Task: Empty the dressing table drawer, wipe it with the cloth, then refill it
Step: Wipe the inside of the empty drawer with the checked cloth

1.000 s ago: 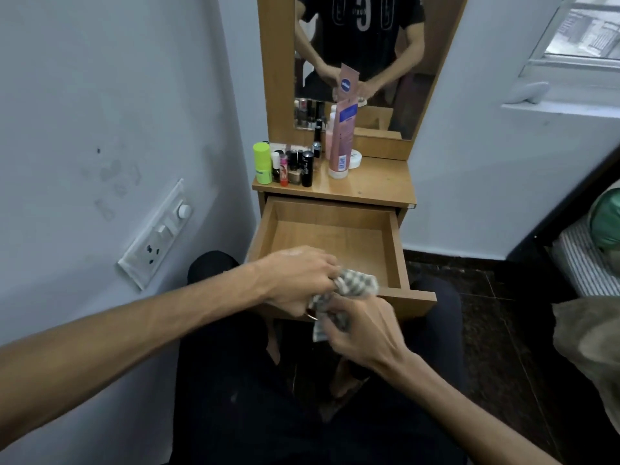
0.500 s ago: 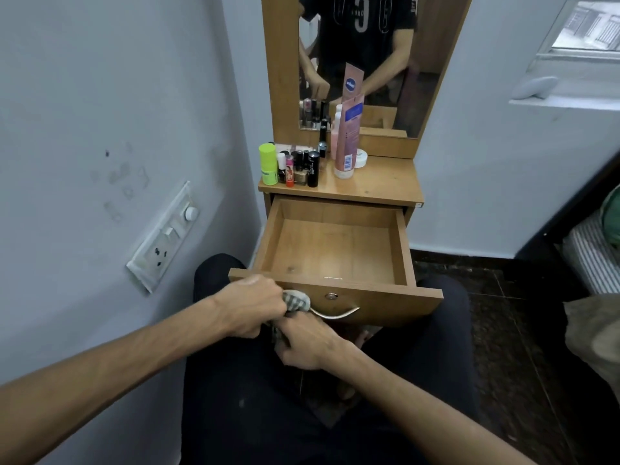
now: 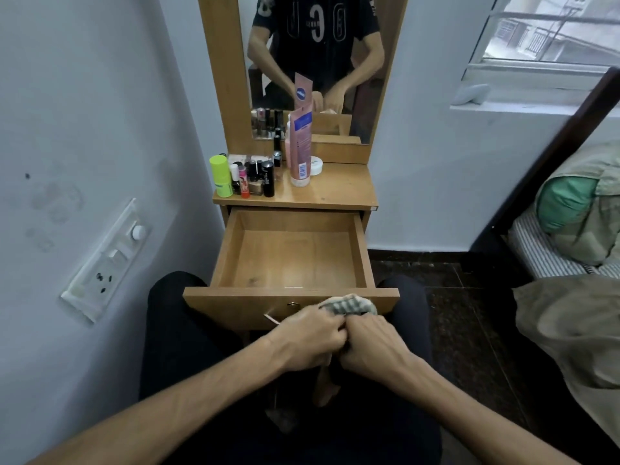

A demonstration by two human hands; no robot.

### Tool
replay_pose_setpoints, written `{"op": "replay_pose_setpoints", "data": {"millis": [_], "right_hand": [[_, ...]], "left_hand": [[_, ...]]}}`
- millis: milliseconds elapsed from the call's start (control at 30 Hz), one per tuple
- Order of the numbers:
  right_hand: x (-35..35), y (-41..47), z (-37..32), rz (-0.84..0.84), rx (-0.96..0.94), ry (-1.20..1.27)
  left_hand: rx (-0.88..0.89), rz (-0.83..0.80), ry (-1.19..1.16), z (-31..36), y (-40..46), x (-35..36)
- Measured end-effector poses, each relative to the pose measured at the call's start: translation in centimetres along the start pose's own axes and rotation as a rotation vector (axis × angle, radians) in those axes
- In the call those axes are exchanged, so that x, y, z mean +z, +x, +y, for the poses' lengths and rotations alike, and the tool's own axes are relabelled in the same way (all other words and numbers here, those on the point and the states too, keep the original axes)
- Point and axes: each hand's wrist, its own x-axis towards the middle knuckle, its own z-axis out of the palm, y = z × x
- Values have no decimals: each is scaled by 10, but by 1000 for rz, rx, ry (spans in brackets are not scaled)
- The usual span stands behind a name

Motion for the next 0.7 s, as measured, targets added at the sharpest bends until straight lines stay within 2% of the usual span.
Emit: {"op": "replay_pose_setpoints", "data": {"millis": [133, 267, 400, 700], "right_hand": [[-19, -9, 11, 285, -15, 173], [-35, 2, 8, 498, -31, 298], [-48, 40, 15, 561, -16, 321], [-141, 119, 37, 919, 31, 699]], "left_hand": [[-41, 384, -205, -25, 12, -24], [-179, 636, -324, -61, 21, -70], [-271, 696, -422, -92, 34, -95], [-377, 925, -421, -165, 82, -149]]}}
